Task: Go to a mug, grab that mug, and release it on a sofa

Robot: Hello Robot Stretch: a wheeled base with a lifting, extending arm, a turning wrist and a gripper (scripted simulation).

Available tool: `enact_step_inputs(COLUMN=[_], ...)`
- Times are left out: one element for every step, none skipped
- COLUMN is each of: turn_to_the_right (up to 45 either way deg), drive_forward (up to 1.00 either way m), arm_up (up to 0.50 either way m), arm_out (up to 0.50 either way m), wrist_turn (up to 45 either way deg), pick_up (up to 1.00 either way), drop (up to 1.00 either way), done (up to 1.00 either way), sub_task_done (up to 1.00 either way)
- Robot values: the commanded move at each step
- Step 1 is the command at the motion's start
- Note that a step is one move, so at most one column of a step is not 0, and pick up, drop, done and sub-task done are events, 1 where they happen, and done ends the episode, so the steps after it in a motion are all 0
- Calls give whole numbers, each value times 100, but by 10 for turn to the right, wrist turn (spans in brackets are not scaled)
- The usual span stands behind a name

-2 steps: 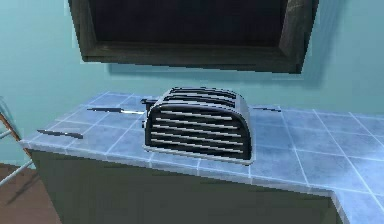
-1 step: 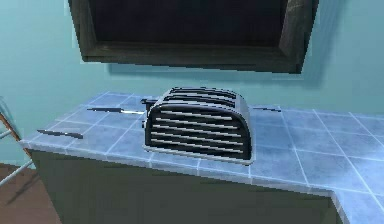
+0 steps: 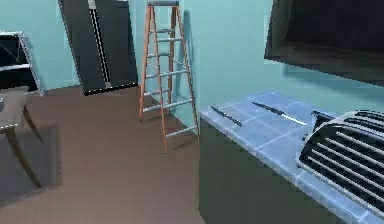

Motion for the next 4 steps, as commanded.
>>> enact_step_inputs(turn_to_the_right=[-360, 0, 60, 0], drive_forward=[0, 10, 0, 100], arm_up=[0, 0, 0, 0], arm_out=[0, 0, 0, 0], wrist_turn=[0, 0, 0, 0], pick_up=[0, 0, 0, 0], drop=[0, 0, 0, 0], done=[0, 0, 0, 0], sub_task_done=[0, 0, 0, 0])
